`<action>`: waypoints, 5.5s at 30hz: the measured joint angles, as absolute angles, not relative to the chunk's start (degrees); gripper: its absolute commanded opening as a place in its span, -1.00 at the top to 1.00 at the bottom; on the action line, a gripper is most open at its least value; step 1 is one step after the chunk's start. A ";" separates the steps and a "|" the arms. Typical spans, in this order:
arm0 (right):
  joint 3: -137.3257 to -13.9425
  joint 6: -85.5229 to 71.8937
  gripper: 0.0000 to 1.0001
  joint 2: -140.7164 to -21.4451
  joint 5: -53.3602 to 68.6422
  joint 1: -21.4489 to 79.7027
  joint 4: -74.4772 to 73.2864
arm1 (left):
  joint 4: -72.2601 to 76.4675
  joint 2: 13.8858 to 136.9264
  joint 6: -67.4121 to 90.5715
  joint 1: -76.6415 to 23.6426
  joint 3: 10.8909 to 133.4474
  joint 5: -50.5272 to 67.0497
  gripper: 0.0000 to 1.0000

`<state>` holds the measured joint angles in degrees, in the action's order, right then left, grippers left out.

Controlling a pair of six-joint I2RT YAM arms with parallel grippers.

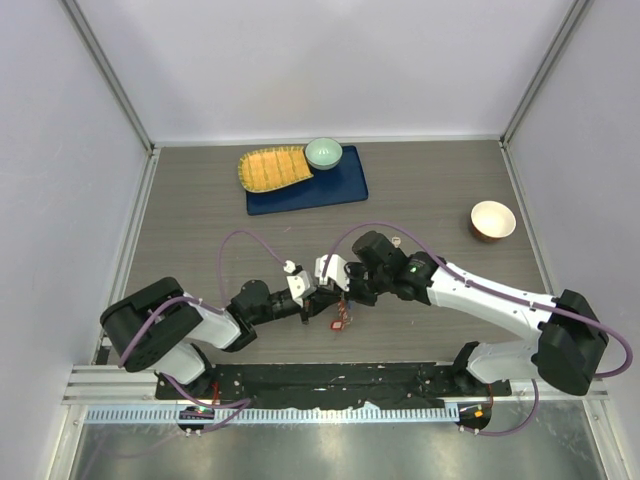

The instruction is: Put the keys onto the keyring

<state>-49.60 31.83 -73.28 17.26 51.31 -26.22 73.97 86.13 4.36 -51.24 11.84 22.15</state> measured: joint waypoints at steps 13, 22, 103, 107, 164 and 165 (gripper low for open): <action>-47.35 26.33 0.22 -70.39 15.55 51.31 -22.81 | 74.85 86.41 5.65 -51.27 11.44 20.45 1.00; -38.79 11.81 0.17 -58.24 13.19 49.19 -12.21 | 75.09 86.41 7.55 -51.35 9.98 15.73 1.00; -26.76 6.81 0.99 -66.63 32.62 37.85 10.46 | 51.86 67.94 -1.39 -51.35 17.72 15.70 0.06; -26.83 7.33 0.99 -66.24 32.27 38.06 9.93 | 45.50 70.06 -0.71 -51.35 20.10 16.69 0.13; -27.55 8.47 0.99 -66.22 30.59 39.38 6.07 | -4.16 82.56 14.81 -51.35 48.73 16.47 0.57; -27.55 8.47 0.99 -66.22 30.59 39.38 5.98 | -4.23 82.56 14.81 -51.35 48.73 16.49 0.61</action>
<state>-27.55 8.47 -66.22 30.59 39.38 5.98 -4.23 82.56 14.81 -51.35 48.73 16.49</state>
